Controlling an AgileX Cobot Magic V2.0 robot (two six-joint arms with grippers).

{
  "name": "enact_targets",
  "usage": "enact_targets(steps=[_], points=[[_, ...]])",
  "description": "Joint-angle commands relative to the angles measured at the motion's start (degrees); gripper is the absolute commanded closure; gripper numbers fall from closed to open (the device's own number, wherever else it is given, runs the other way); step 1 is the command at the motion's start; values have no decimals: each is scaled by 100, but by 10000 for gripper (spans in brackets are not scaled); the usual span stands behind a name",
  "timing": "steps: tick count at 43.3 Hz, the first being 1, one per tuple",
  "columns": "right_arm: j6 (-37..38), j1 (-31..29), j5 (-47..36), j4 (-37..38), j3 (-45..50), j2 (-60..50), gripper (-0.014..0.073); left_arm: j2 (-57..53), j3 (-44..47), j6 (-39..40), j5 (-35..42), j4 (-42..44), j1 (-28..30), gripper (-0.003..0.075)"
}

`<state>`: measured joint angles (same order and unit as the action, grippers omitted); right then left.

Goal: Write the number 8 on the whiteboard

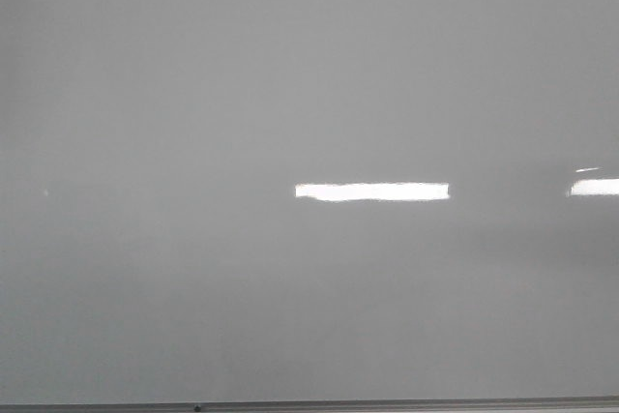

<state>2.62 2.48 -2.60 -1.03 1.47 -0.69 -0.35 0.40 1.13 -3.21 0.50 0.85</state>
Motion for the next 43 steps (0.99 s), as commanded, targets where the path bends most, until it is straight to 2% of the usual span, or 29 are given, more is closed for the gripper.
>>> enact_targets(steps=[1, 43], points=[[-2, -2, -492, -11, -11, -94, 700, -77, 74, 8, 460, -50, -43, 741], [-2, -2, -532, -11, -22, -94, 700, -77, 74, 8, 621, -50, -43, 741]])
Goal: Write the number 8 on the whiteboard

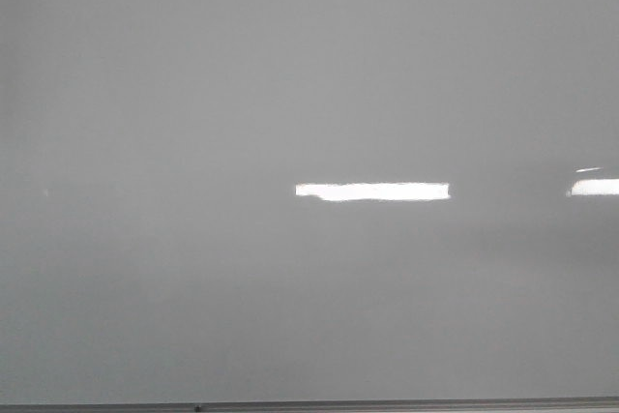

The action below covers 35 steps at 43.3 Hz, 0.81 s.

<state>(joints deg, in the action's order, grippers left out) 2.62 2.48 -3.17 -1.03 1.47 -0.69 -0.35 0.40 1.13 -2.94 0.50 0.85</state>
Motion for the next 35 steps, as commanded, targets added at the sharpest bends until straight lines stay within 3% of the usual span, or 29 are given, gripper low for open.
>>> enact_targets(steps=[1, 6, 11, 22, 35], points=[[-2, -2, -440, -11, -35, -94, 700, -77, 74, 8, 648, -50, -43, 741], [-2, -2, 11, -11, -303, -94, 700, -77, -57, 8, 974, -50, -43, 741], [-2, -2, 643, -11, -845, -89, 700, -64, -577, 8, 693, -50, -43, 741], [-8, -2, 2248, -11, -2365, 491, 700, 318, -2237, 8, -727, -50, -43, 741], [-8, -2, 3128, -11, -3791, 1919, 700, 1567, -3807, 8, -2064, -50, -43, 741]])
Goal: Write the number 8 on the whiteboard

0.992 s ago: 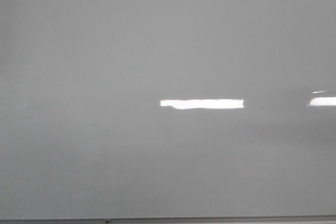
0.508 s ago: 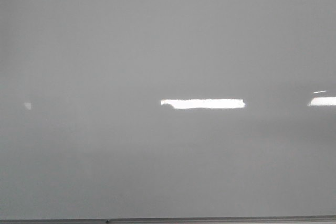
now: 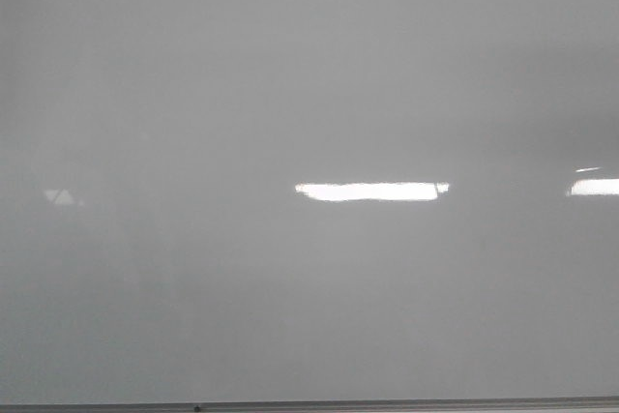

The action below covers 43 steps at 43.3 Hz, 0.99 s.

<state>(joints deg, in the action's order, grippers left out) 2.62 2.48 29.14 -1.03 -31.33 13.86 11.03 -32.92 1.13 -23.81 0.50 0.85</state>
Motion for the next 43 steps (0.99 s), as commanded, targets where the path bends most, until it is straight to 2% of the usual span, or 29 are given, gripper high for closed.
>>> enact_targets(steps=[1, 7, 17, 30, 32, 34, 37, 39, 43], points=[[-8, -2, -30, -11, -595, 566, 700, 531, -555, 8, -79, -50, -43, 741], [-8, -2, 305, -11, -936, 1153, 700, 1092, -835, 8, -618, -50, -43, 741], [-8, -2, 294, -11, -945, 1781, 700, 1681, -822, 8, -1065, -122, -43, 741], [-315, -2, 376, -11, -925, 2413, 690, 2149, -822, 8, -1125, -164, -43, 741], [-334, -2, 371, -11, -920, 2481, 655, 2223, -822, 8, -1125, -164, -43, 740], [-334, -2, 377, -11, -920, 2521, 585, 2292, -822, 8, -1125, -164, -43, 732], [-334, -2, 364, -11, -894, 2562, 455, 2410, -822, 8, -1125, -164, -43, 675], [-334, -2, 371, -11, -879, 2567, 332, 2494, -822, 8, -1089, -164, -43, 608], [-334, -2, 365, -11, -879, 2566, 146, 2708, -822, -15, -1022, -164, -43, 412]])
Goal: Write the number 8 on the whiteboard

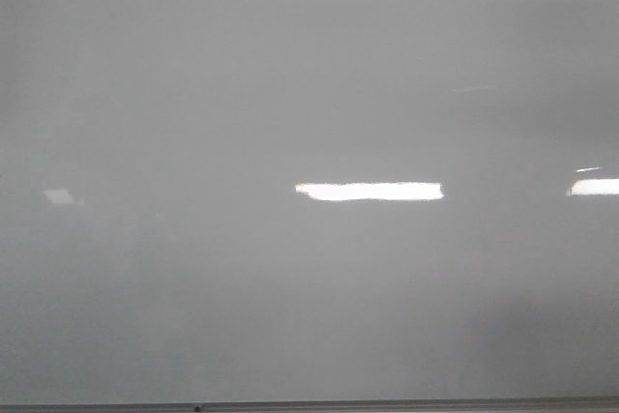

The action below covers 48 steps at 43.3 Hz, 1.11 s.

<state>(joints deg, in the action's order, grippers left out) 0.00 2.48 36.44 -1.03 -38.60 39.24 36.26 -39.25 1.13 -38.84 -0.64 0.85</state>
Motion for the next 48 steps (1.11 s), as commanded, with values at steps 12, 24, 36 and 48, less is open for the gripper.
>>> enact_targets(steps=[12, 24, 36, 48], points=[[-72, -2, -359, -11, -152, 28, 60, 1008, -189, -77, 1122, -479, -60, 189], [-72, -2, -365, -11, -152, 28, 60, 2149, -200, -219, 1997, -527, -229, 190], [-72, -2, -365, -11, -152, 28, 60, 3065, -200, -219, 3028, -552, -254, 190], [-72, -2, -358, -11, -152, 28, 60, 3734, -200, -219, 4007, -552, -254, 199]])
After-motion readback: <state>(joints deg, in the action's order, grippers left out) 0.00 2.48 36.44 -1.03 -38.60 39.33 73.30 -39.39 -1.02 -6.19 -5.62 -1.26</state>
